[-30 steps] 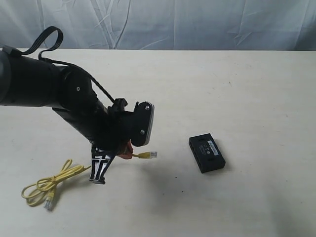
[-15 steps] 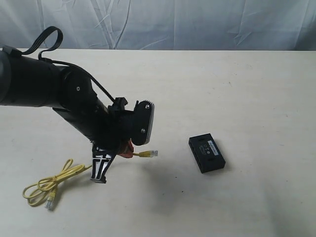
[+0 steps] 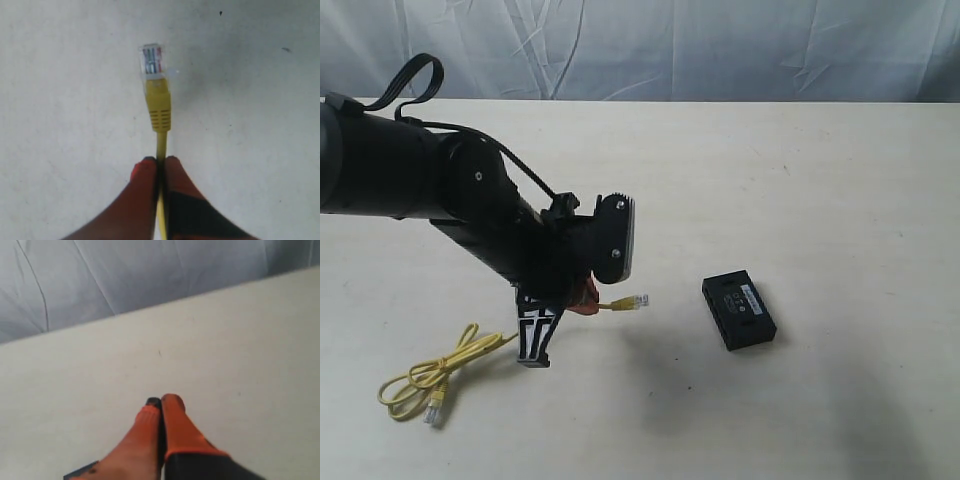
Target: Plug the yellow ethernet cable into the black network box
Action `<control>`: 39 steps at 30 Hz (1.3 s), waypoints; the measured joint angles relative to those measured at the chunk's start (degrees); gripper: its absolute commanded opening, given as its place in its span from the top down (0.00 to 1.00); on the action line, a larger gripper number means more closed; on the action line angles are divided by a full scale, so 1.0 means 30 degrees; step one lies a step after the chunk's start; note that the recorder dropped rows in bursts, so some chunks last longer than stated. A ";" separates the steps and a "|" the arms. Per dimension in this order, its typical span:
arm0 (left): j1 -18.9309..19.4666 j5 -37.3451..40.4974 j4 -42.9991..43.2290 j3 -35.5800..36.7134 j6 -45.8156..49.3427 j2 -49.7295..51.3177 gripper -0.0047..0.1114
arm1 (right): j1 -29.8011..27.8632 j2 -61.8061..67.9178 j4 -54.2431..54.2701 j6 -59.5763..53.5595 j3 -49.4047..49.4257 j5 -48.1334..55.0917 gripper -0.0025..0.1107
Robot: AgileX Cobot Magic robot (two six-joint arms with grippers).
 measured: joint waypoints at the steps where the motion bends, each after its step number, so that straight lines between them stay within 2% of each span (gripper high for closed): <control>1: 0.0000 0.0000 0.0000 0.0000 0.0000 0.0000 0.96 | 0.0000 0.1589 0.0147 0.0000 -0.0769 0.0467 0.99; 5: 0.0000 -0.0037 -0.0051 0.0000 0.0000 0.0000 0.96 | 0.0160 0.7603 0.0742 -0.0797 -0.2879 0.1139 0.99; 9: 0.0000 -0.0161 -0.0515 0.0000 0.0000 0.0000 0.96 | 0.0613 1.2732 0.2752 -0.3606 -0.4325 0.2024 0.99; 12: 0.0000 -0.0209 -0.0637 0.0000 0.0000 0.0000 0.96 | 0.0753 1.5710 0.6116 -0.8146 -0.5449 0.3604 0.99; 17: 0.0000 -0.0242 -0.0647 0.0000 0.0000 0.0000 0.96 | 0.0785 1.9032 1.3741 -1.7503 -0.6941 0.6507 0.99; 20: 0.0000 -0.0242 -0.0840 0.0000 0.0000 0.0000 0.96 | 0.0785 2.0188 1.7314 -2.1420 -0.7397 0.8330 0.99; 22: 0.0000 -0.0242 -0.0839 0.0000 0.0000 0.0000 0.96 | 0.0785 2.0793 1.8472 -2.3332 -0.7538 0.9368 0.99; 26: 0.0000 -0.0315 -0.1004 0.0000 0.0000 0.0080 0.96 | 0.0785 2.1724 1.9088 -2.4786 -0.7562 0.9805 0.99; 39: 0.0000 -0.1660 -0.2141 -0.0100 0.0039 0.1861 0.96 | 0.0785 2.1921 1.9121 -2.5154 -0.7631 1.0008 0.99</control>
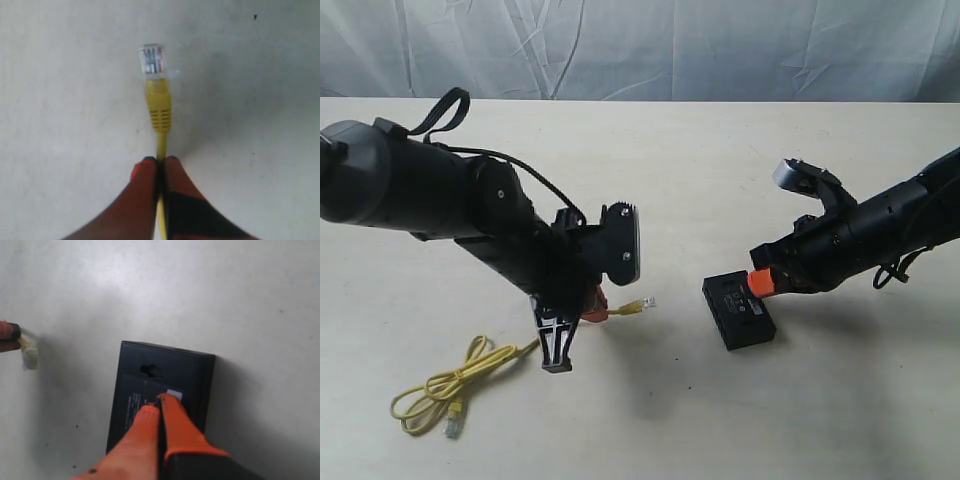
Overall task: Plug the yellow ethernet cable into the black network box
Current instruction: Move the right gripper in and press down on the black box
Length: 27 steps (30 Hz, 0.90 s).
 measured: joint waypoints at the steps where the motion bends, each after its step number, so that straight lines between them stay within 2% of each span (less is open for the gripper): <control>1: 0.0000 0.0041 -0.0188 -0.0124 0.0000 0.0085 0.96 | 0.0000 0.0000 0.0000 0.0000 0.0000 0.0000 0.99; 8: -0.0578 0.0181 -0.1476 -0.1699 0.0000 0.0969 0.96 | -0.0191 -0.0098 0.0818 0.0000 0.0000 0.0420 0.99; 17: -0.0734 0.0790 -0.1332 -0.2306 0.0000 0.1790 0.96 | -0.2744 -0.1507 0.0771 0.0474 0.0000 0.1338 0.99; 27: -0.0734 0.0999 -0.1332 -0.2426 0.0000 0.2233 0.96 | -0.1364 0.0159 0.0412 0.0171 0.0000 0.1027 0.99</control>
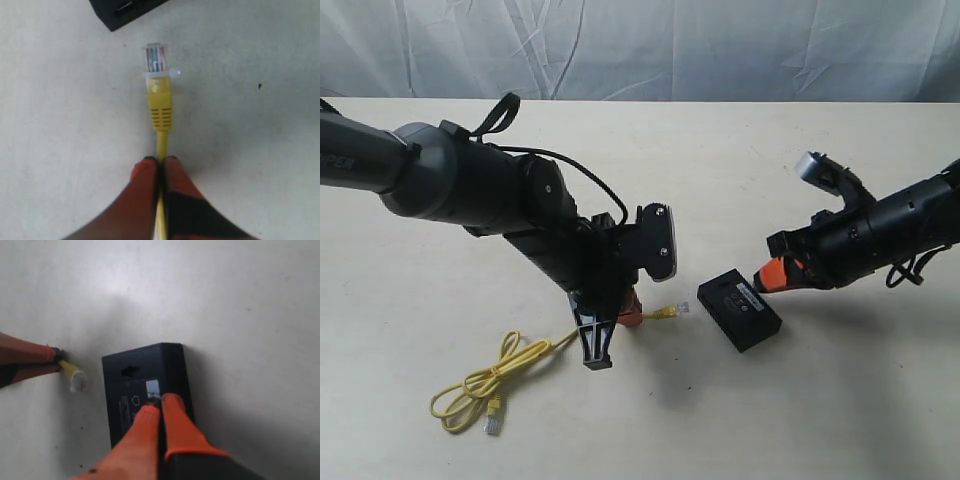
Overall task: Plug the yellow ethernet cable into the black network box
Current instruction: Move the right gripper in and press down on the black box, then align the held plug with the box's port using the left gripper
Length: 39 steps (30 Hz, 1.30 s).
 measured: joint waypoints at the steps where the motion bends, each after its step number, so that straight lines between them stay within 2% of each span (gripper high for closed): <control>1: 0.0000 0.0000 0.0000 0.0000 0.0000 0.0000 0.96 | 0.0139 0.0162 -0.0036 -0.0025 0.0000 0.0000 0.99; 10: 0.0000 0.0035 0.0000 0.0000 0.0000 0.0017 0.96 | 0.0293 0.0661 0.0545 -0.0043 -0.0023 0.0185 0.98; 12: 0.0000 0.0035 0.0000 0.0000 0.0000 0.0017 0.96 | 0.0293 0.0738 0.0769 -0.0073 -0.0023 0.0266 0.93; 16: 0.0000 0.0035 0.0000 0.0000 0.0000 0.0017 0.96 | 0.0293 0.0738 0.0851 -0.0086 -0.0023 0.0304 0.75; 19: 0.0000 0.0035 0.0000 0.0000 0.0000 0.0017 0.96 | 0.0293 0.0690 0.0770 -0.0086 -0.0023 0.0150 0.71; 30: 0.0000 0.0287 0.0000 0.0000 -0.0031 0.0017 0.96 | 0.0933 0.0843 0.0847 -0.0086 -0.0023 -0.0653 0.72; 31: 0.0000 0.0363 0.0000 0.0000 -0.0043 0.0017 0.96 | 0.1173 0.1043 0.0937 -0.0086 -0.0023 -0.0567 0.75; 34: 0.0000 0.0442 0.0000 -0.0041 -0.0075 0.0017 0.96 | 0.1336 0.1085 0.1057 -0.0086 -0.0023 -0.0398 0.99; 39: 0.0000 0.0941 0.0000 -0.0071 -0.2276 0.0046 0.96 | 0.1336 0.1085 0.1201 0.0383 -0.0118 -0.0192 0.93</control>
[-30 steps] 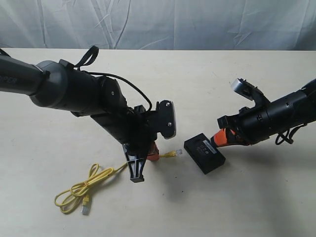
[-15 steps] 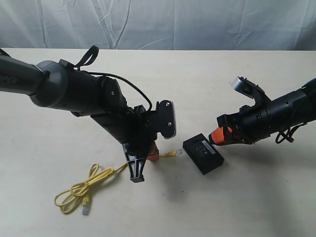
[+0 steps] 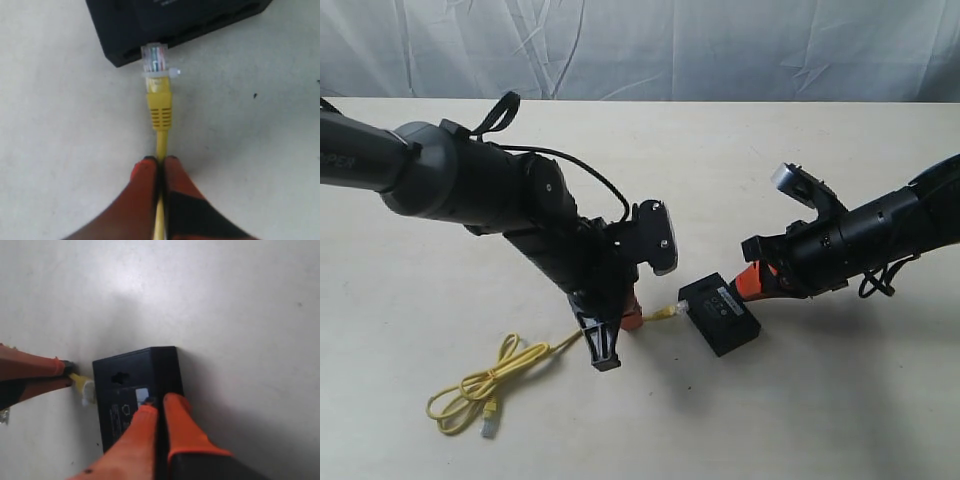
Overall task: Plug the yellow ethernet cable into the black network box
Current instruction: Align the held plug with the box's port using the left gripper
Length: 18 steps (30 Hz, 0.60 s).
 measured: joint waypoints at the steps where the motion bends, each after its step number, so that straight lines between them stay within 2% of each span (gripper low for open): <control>1: 0.0000 0.0236 0.0000 0.0000 -0.0372 0.0000 0.96 | 0.0000 0.0000 -0.0048 0.0086 0.0000 0.0000 0.93; 6: 0.0000 0.1031 0.1309 -0.0077 -0.3414 -0.0075 0.96 | 0.0000 0.0000 -0.0048 0.0343 0.0000 0.0000 0.93; 12: 0.0000 0.3303 0.3625 -0.0003 -0.6055 -0.0726 0.96 | 0.0000 0.0000 -0.0048 0.0380 0.0000 -0.0036 0.93; 18: 0.0000 0.4372 0.3813 0.0041 -0.7251 -0.1168 0.96 | 0.0000 0.0000 -0.0048 0.0380 0.0000 -0.0036 0.93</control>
